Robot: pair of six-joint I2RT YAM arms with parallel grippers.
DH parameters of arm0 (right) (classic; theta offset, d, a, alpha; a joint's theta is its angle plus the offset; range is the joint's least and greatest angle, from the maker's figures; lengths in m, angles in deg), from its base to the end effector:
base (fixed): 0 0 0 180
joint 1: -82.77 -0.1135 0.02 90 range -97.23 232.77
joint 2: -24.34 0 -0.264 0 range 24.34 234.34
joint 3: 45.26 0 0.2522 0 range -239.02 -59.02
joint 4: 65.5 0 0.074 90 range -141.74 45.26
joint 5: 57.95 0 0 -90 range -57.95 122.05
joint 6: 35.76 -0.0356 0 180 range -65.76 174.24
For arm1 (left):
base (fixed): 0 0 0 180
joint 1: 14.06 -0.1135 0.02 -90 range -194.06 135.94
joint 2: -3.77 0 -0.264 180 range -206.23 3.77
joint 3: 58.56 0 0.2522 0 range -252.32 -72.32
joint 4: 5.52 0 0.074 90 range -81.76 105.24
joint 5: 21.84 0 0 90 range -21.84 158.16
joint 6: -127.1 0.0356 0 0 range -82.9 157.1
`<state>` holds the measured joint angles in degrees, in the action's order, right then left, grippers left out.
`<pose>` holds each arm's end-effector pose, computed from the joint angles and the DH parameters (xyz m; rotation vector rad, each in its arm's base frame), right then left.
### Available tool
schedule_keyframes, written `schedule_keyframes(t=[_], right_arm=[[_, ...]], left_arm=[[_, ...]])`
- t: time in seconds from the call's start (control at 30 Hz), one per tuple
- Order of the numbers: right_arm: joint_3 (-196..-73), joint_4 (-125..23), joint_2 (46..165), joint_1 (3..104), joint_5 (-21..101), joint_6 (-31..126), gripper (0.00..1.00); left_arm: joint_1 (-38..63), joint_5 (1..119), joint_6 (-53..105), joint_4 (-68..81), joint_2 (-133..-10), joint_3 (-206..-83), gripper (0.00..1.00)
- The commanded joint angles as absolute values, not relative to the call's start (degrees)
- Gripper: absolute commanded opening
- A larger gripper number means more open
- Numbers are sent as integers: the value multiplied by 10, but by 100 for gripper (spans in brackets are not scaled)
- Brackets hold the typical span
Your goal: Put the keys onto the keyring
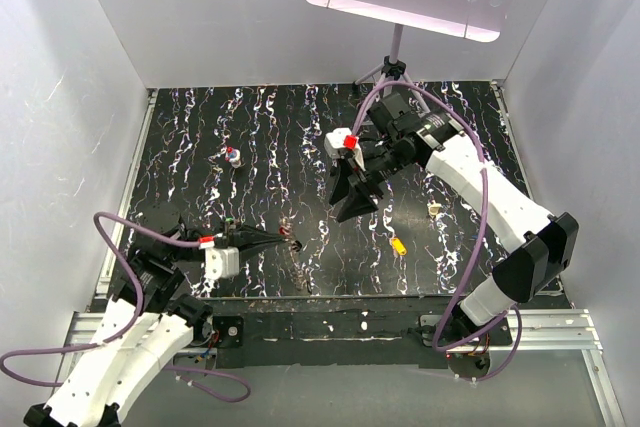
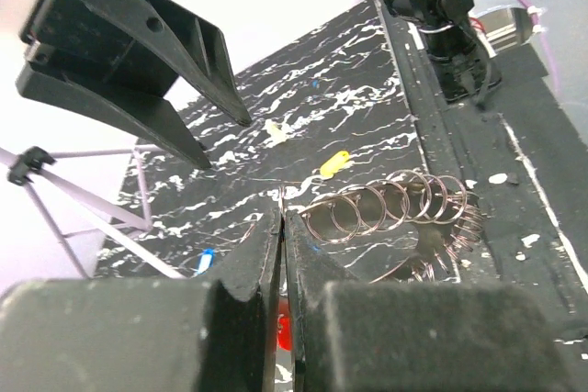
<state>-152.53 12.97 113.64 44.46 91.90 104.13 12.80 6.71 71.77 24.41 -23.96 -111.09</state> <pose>0.2178 0.2113 0.3753 -1.8193 1.3851 1.2346 0.0804 -0.0757 0.3340 1.4365 0.8535 -0.7792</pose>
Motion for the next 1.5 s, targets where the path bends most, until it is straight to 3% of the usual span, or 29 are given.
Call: schedule_keyframes(t=[0.0, 0.33, 0.6, 1.03, 1.23, 1.33, 1.47], right_arm=[[-1525, 136, 1135, 455, 946, 1052, 56], [-1535, 140, 1157, 457, 943, 1050, 56], [-1538, 145, 1159, 457, 931, 1050, 56], [-1472, 126, 1067, 521, 900, 1034, 55], [-1367, 35, 993, 608, 874, 894, 56], [-1343, 44, 983, 632, 836, 867, 73], [-1345, 102, 991, 645, 846, 901, 76]], left_arm=[[130, 89, 845, 285, -230, -1153, 0], [188, 237, 961, 292, -212, -1114, 0], [200, 252, 957, 292, -215, -1111, 0], [200, 302, 655, 273, -240, -1113, 0], [200, 328, 593, 264, -227, -1080, 0], [200, 334, 573, 236, -213, -1060, 0], [200, 334, 555, 225, -206, -1052, 0]])
